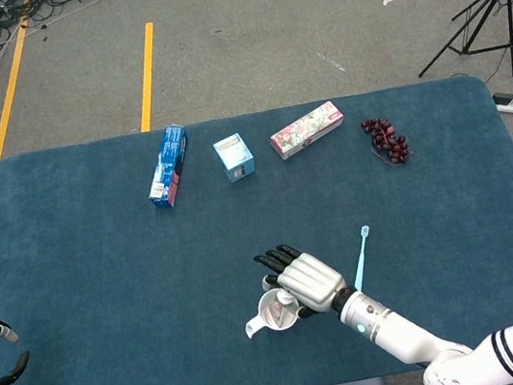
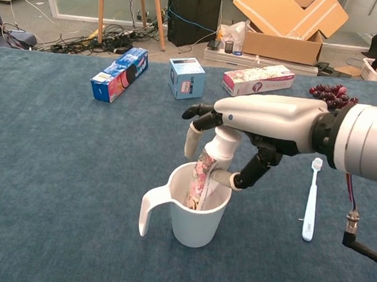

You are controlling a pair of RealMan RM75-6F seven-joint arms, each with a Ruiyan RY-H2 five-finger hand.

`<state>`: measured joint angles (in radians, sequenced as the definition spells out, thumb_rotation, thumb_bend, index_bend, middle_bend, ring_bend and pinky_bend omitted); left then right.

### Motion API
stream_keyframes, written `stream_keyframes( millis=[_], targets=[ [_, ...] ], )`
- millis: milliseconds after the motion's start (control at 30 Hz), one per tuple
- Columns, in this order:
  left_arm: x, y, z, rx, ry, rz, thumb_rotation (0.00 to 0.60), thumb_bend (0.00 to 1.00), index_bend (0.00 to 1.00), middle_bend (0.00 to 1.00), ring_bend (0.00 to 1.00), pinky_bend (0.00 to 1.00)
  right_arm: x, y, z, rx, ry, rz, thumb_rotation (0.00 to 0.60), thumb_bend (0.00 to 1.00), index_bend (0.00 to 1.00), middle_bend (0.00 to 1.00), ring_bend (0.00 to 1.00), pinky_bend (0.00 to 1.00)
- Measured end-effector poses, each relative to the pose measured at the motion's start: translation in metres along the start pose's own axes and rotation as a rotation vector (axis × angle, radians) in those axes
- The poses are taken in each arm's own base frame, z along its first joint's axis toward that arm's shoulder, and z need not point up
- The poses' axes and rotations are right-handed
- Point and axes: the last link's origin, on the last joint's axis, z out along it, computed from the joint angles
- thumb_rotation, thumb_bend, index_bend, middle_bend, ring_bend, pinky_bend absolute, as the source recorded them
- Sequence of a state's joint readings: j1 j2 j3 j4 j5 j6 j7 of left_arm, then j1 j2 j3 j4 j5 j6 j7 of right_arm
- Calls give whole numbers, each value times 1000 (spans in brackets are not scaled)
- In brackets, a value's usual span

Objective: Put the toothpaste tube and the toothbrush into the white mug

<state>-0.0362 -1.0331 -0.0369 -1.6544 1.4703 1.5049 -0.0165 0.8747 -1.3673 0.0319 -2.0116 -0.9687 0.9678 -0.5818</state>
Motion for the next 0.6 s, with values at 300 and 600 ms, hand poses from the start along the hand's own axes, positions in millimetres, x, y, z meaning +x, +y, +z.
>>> stream_keyframes(
  millis=[300, 600],
  targets=[
    [-1, 0, 0, 0, -2, 2, 600, 252, 505, 403, 307, 331, 4, 2, -3, -2, 14, 3, 600, 332, 215, 57, 0, 75],
    [-1, 0, 1, 0, -5, 6, 600, 252, 505, 403, 307, 331, 10, 4, -9, -8, 26, -2, 600, 330, 203, 56, 0, 75]
  ],
)
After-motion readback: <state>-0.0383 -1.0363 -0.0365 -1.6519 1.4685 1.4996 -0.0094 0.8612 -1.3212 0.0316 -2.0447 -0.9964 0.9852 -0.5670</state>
